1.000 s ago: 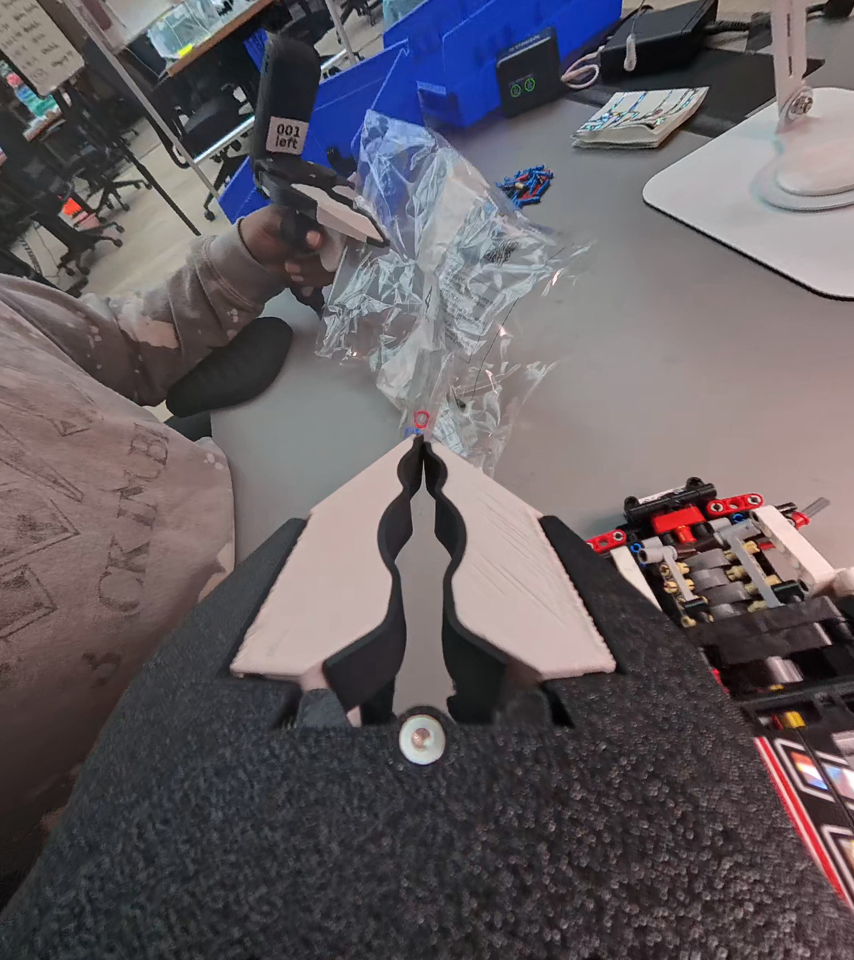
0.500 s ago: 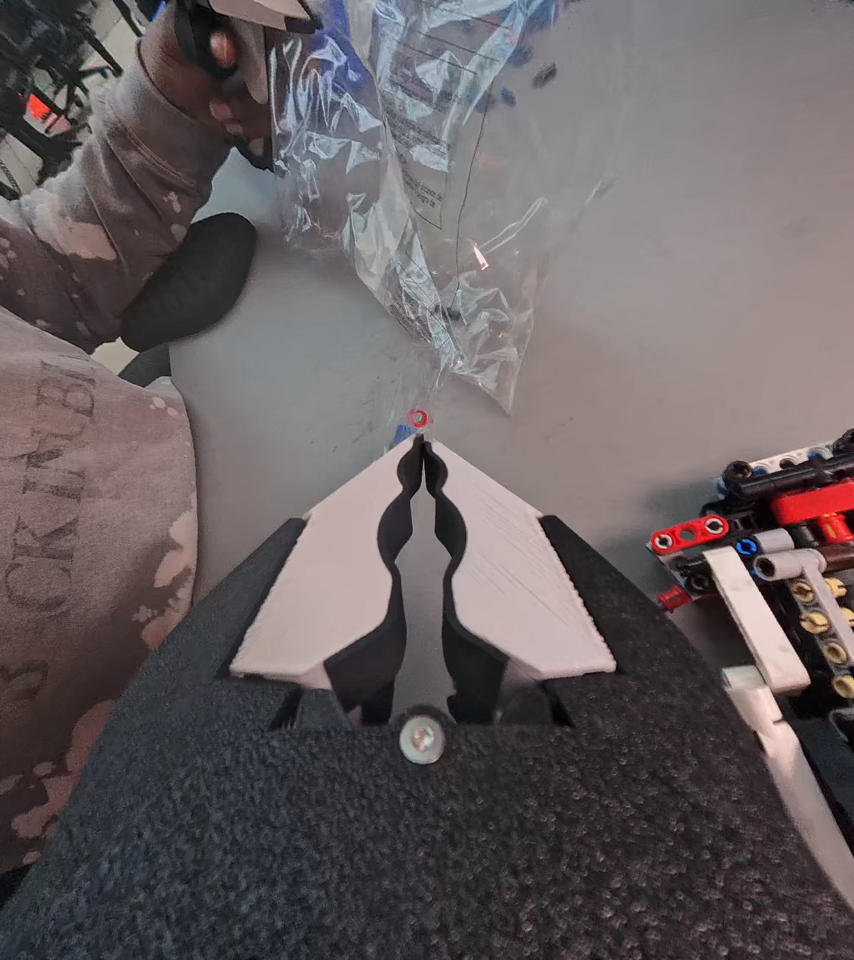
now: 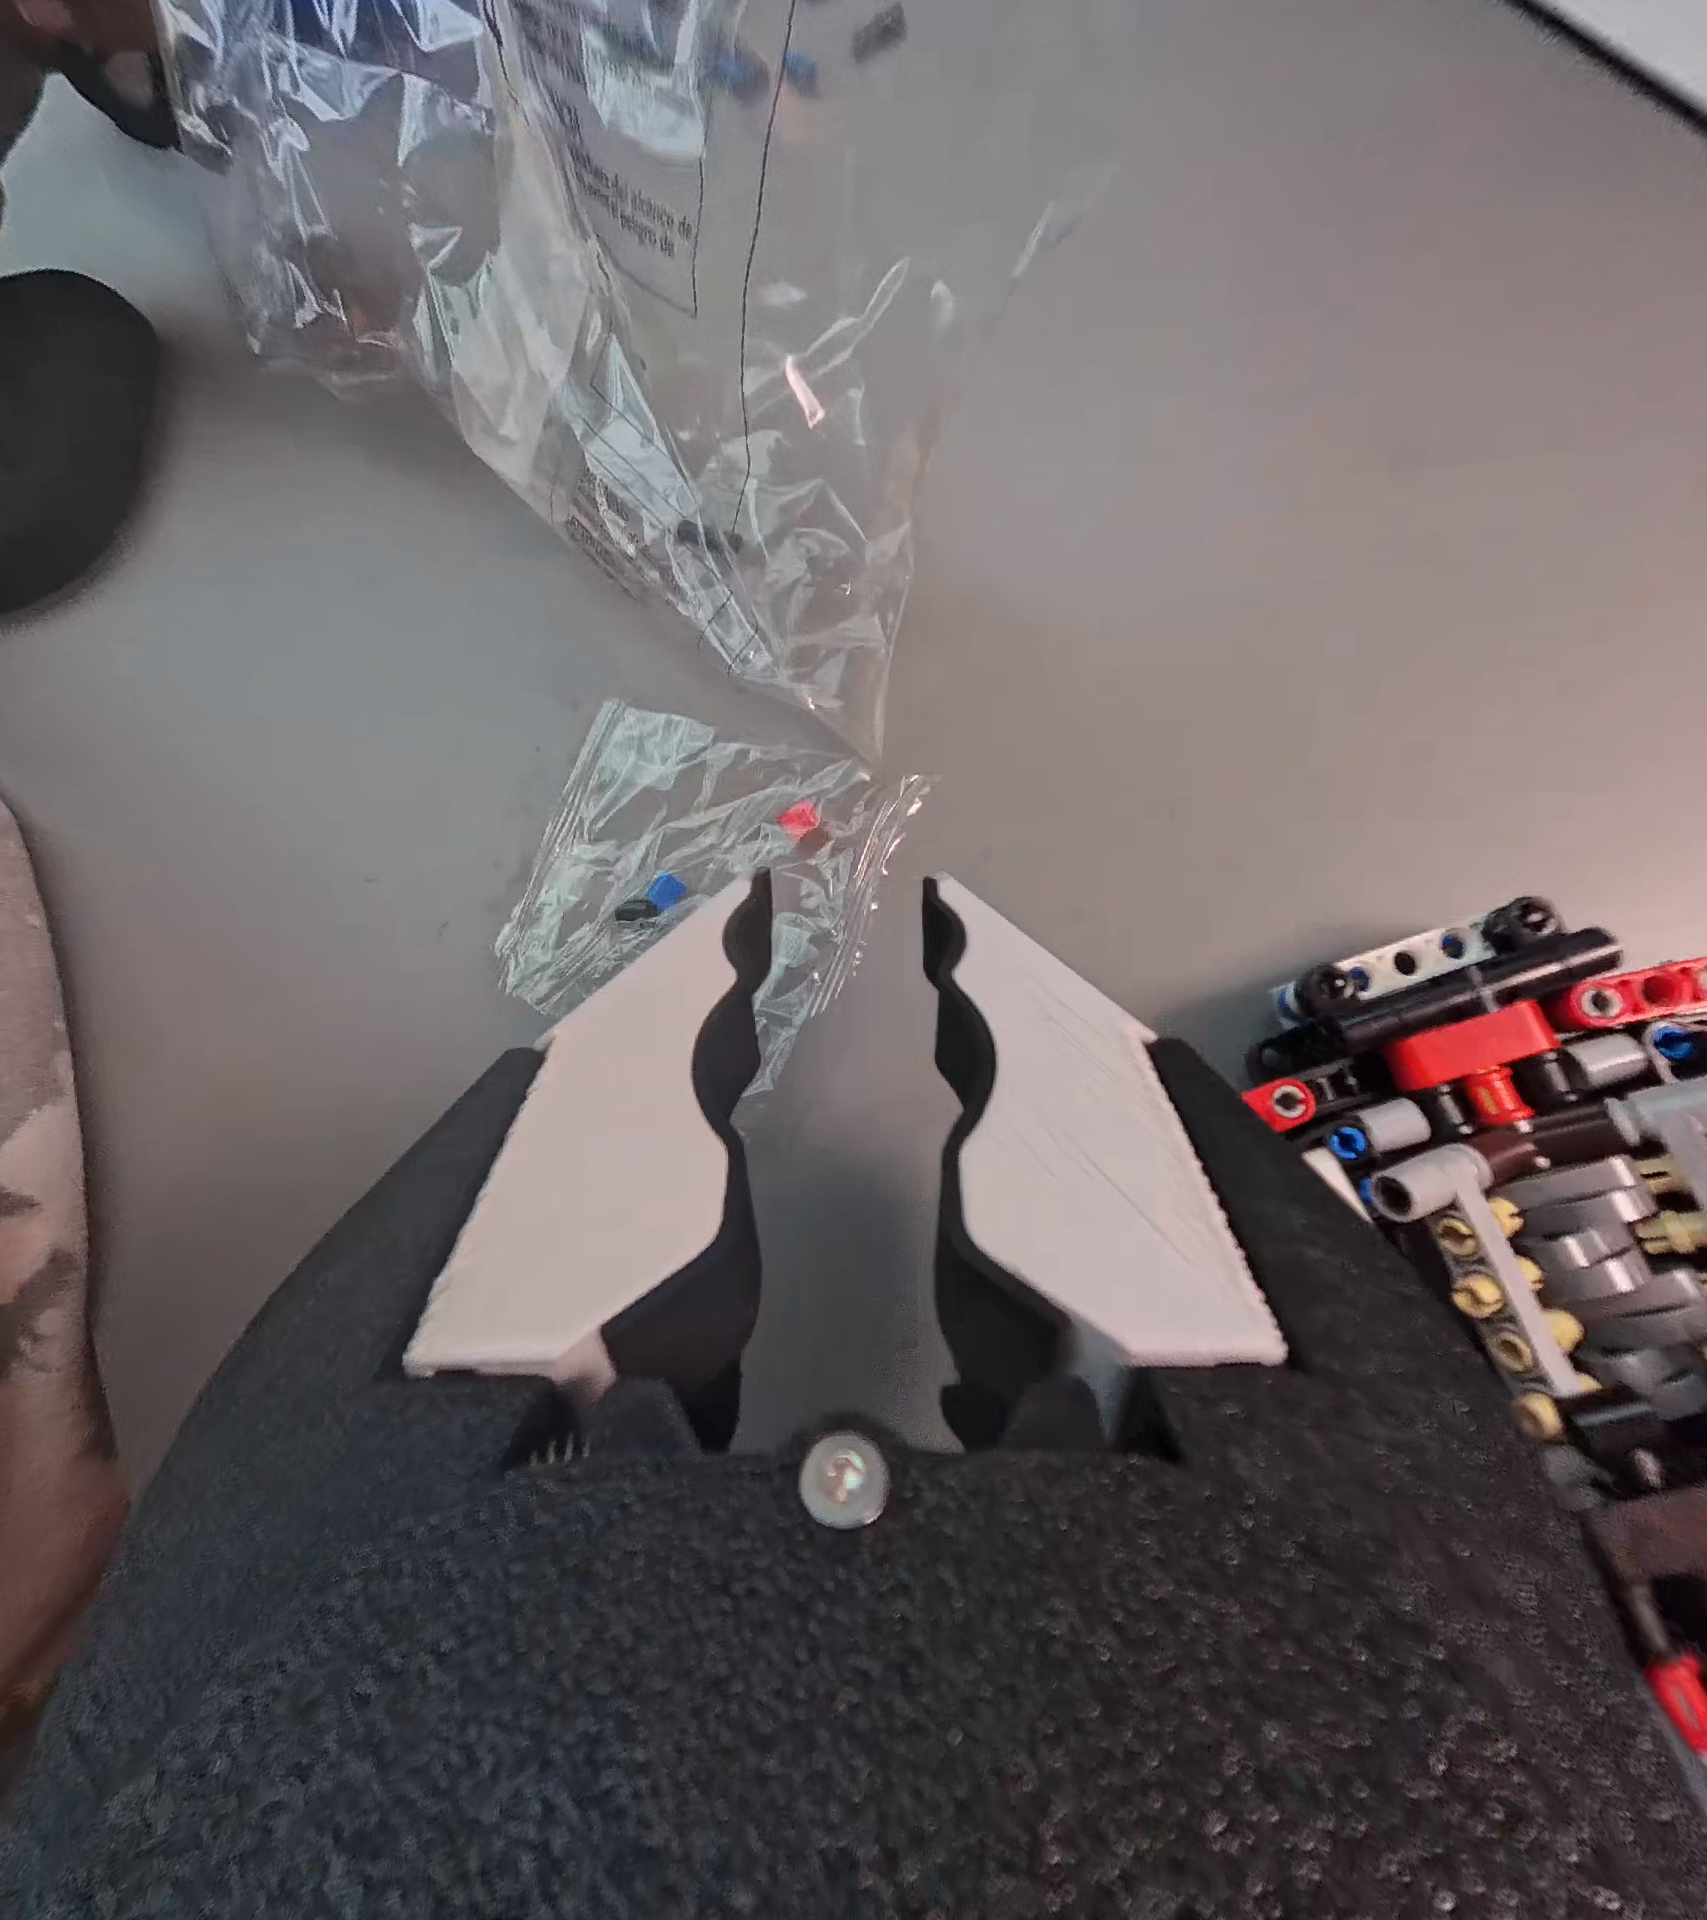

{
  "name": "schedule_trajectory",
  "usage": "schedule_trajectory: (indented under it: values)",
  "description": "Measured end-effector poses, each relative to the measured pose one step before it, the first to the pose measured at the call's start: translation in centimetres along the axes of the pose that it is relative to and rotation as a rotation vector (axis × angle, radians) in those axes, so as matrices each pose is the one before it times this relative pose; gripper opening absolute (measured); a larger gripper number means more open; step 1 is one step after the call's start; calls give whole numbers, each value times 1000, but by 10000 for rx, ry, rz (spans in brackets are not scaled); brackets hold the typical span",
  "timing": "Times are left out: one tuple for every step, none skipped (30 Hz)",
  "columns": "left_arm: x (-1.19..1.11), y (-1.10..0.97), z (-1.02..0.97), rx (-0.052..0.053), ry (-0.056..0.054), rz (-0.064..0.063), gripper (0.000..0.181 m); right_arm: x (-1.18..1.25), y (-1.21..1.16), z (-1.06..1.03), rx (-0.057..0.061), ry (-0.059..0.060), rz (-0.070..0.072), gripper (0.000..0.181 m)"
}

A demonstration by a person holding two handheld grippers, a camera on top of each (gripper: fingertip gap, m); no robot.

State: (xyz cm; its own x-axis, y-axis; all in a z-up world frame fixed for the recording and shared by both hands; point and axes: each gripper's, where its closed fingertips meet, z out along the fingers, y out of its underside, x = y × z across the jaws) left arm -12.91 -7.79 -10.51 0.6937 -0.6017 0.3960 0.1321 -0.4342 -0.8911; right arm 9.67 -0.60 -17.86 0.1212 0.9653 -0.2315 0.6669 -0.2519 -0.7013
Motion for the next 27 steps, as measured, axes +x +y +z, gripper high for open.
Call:
schedule_trajectory:
  values:
    - [1, -43, -31, 37, 12, 41, 0, 80, -760, -467, 234, 82, -253, 32]
    - [60, -35, 2, 27, 38, 57, 0, -67, -1008, -448, 347, -9, -249, 34]
    - [102, -41, 29, 27, 72, 66, 0, -219, -1095, -307, 355, -105, -182, 36]
    - [172, -38, 40, 24, 103, 73, 0, -214, -1024, -93, 292, -119, -158, 38]
    - [180, -21, 49, 6, 109, 63, 0, -186, -848, 147, 198, -108, -216, 39]
    - [133, -23, 46, 9, 83, 44, 0, -142, -602, 403, 79, -116, -268, 40]
    - [119, -25, 36, 21, 63, 27, 0, -89, -307, 670, -52, -136, -238, 41]
    - [85, -11, 17, 12, 50, 6, 0, -196, -91, 872, -135, -239, -181, 41]
    - [25, 31, -8, 1, 6, 2, 0, -497, 11, 978, -150, -420, -155, 40]
    - [-27, 34, -25, -3, -35, 20, 0, -462, 22, 957, -146, -391, -121, 35]
    - [-42, 59, -56, -10, -42, 21, 0, -79, -11, 816, -150, -141, -209, 22]
    - [-111, 54, -89, -14, -68, 9, 0, 172, -93, 564, -117, 44, -331, 7]
    - [-234, 27, -145, 9, -144, -6, 0, 14, -143, 313, -98, -71, -361, 5]
    - [-312, -9, -197, 27, -170, -37, 0, 29, -254, 66, -52, -76, -242, 0]
    - [-203, -16, -216, 35, -78, -60, 0, 160, -484, -137, 96, -16, -103, 0]
    - [27, -19, -194, 50, 66, -61, 3, 198, -437, -226, 82, -21, -32, 0]
    - [181, -22, -150, 56, 149, -52, 10, 239, -316, -265, 32, 2, -6, 0]
    - [259, 17, -64, 37, 174, -35, 17, 279, -285, -290, 49, 37, -43, 0]
    - [271, 103, 25, -14, 168, -6, 23, 74, -204, -284, 27, -82, -25, 0]
    - [259, 219, 133, -88, 144, 27, 29, 78, -239, -264, 73, -61, 43, 0]
    - [171, 354, 248, -184, 63, 37, 34, 41, -292, -268, 132, -58, 67, 0]
    - [78, 523, 343, -293, -19, 63, 37, -33, -306, -261, 165, -93, 60, 0]
    - [-8, 617, 410, -353, -90, 119, 37, -45, -320, -255, 196, -74, 69, 0]
    - [-207, 664, 443, -386, -233, 178, 34, -32, -305, -238, 194, -66, 98, 0]
    - [-298, 657, 377, -407, -317, 237, 20, -50, -141, -200, 106, -69, 91, 0]
    - [-70, 585, 272, -389, -157, 251, 8, 57, -14, -225, 45, 8, 22, 0]
    - [159, 359, 131, -278, 25, 170, 0, 232, 125, -261, -18, 112, -17, 0]
